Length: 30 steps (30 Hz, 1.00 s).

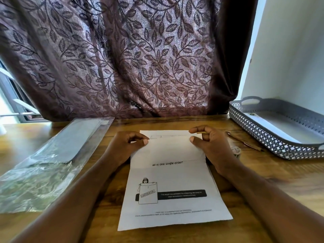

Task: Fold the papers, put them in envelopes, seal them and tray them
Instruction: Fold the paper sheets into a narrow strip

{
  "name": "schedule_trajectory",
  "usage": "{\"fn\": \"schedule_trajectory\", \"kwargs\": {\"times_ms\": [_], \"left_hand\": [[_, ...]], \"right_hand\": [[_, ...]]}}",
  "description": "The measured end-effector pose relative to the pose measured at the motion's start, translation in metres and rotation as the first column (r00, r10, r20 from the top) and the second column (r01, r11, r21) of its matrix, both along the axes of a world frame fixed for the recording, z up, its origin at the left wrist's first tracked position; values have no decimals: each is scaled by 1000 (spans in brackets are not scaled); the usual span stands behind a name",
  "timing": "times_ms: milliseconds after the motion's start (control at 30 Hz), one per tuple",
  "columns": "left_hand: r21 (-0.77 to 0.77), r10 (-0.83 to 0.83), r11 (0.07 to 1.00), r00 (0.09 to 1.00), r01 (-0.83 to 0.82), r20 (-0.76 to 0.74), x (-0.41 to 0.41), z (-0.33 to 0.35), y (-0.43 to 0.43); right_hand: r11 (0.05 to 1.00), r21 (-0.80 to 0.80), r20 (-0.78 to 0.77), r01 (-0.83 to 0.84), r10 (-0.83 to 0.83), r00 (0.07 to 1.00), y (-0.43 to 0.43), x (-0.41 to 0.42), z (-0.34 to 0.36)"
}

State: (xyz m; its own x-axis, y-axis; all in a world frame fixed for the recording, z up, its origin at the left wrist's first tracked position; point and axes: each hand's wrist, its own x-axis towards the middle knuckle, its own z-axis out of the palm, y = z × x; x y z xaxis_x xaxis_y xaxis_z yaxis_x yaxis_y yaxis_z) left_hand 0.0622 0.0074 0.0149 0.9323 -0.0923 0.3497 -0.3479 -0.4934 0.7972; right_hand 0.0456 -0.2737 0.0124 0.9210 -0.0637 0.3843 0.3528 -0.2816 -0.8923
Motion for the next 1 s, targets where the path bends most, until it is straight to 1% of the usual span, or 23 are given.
{"fn": "schedule_trajectory", "kwargs": {"times_ms": [167, 233, 267, 333, 367, 400, 467, 567, 700, 867, 1000], "left_hand": [[207, -18, 978, 994, -5, 111, -5, 7, -7], [243, -20, 970, 991, -14, 133, -8, 10, -13], [269, -20, 963, 988, -21, 151, -10, 11, -15], [337, -26, 941, 982, -40, 190, -15, 14, -21], [362, -32, 931, 978, -46, 207, -18, 16, -24], [383, -39, 922, 973, -52, 226, -20, 17, -26], [391, -44, 918, 966, -61, 254, -23, 17, -29], [332, -84, 943, 953, -18, 290, -27, 18, -33], [331, -136, 943, 932, 18, 337, -31, 18, -37], [314, -105, 949, 954, 11, 282, -25, 17, -30], [283, -74, 959, 974, 11, 212, -20, 16, -24]], "right_hand": [[994, -99, 68, 39, -32, 997, 2, 1, 0], [966, -225, 122, 126, -100, 987, 6, 0, 1], [927, -324, 163, 188, -141, 976, 9, -1, 2], [807, -510, 283, 299, -172, 944, 15, -4, 4], [760, -561, 340, 327, -149, 929, 19, -5, 6], [734, -593, 376, 331, -111, 920, 24, -7, 7], [693, -647, 404, 318, -43, 914, 35, -11, 6], [664, -693, 399, 282, 26, 917, 48, -16, 2], [608, -740, 399, 289, 51, 915, 49, -16, 4], [588, -758, 390, 281, 63, 919, 40, -12, 9], [621, -737, 349, 265, 14, 937, 26, -6, 7]]}}
